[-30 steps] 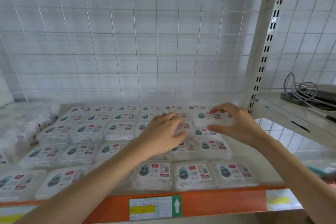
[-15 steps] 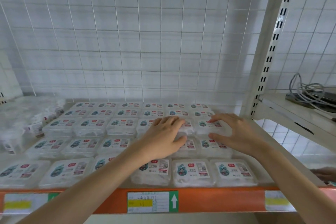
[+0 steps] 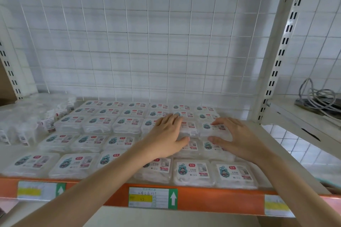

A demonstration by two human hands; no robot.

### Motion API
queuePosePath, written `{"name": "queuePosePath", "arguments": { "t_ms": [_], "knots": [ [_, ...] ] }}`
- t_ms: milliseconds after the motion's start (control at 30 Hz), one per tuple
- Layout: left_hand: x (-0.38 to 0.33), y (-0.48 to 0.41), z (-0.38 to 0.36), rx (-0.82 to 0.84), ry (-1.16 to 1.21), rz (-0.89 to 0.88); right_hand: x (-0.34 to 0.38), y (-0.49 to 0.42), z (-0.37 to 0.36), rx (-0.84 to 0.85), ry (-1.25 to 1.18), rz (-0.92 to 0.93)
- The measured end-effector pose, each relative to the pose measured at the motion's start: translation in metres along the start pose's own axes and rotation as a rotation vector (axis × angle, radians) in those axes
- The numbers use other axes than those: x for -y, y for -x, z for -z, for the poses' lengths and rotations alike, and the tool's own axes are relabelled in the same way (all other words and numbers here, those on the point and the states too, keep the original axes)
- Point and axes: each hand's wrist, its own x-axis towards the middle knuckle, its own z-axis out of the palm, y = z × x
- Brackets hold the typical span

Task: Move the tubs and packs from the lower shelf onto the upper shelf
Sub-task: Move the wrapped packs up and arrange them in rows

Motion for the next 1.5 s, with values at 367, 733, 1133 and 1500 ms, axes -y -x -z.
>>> {"name": "queuePosePath", "arguments": {
  "t_ms": [367,733,1133,1500],
  "knots": [
    [0.003,0.033,0.013,-0.013,-0.092,0.057,0.023,0.004,0.006,-0.011,0.098,0.027],
    [0.016,0.128,0.054,-0.127,-0.109,0.051,0.119,0.058,0.0,-0.048,0.133,0.057],
    [0.047,0.285,0.044,-0.145,-0.073,0.041,0.243,0.164,-0.048,-0.046,0.137,-0.011],
    [0.054,0.357,-0.02,-0.052,-0.023,0.024,0.261,0.231,-0.115,0.074,0.142,-0.091]
  ]
}}
